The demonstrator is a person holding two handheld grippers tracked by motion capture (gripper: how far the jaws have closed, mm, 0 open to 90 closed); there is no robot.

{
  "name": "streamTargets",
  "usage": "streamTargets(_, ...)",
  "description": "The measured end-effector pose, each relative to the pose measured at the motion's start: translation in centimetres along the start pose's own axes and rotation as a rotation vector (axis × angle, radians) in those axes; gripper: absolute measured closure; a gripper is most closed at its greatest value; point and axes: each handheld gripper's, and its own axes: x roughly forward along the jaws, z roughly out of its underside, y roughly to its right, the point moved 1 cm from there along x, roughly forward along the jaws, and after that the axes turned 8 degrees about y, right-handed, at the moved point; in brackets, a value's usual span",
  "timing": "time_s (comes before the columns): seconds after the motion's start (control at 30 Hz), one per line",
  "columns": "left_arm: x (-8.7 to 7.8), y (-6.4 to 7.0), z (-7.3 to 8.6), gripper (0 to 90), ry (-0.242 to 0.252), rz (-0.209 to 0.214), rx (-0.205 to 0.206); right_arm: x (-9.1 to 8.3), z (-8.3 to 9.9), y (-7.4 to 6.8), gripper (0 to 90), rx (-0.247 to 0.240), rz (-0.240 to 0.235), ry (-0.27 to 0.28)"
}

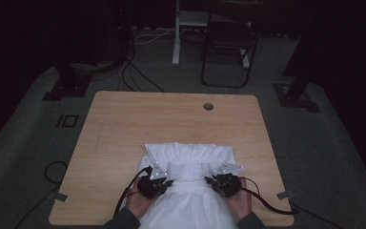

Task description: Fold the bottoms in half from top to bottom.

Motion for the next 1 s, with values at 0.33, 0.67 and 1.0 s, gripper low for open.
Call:
streamTargets(0.33,2.1,-3.5,-1.2,82.1,0.032,-0.016,-0.024,3.0,-1.4,2.3,83.6,0.017,0.011,0.005)
streamTargets(0.67,4.4,-7.5,-3.4,82.1,0.023,-0.069,-0.036,6.4,-4.3,5.4,83.7,0.074,0.013,-0.007)
streamTargets(1.0,7.0,-11.6,-5.8,82.1,0.023,-0.136,-0.099,10.3,-7.6,8.0,83.8,0.100,0.080,-0.021)
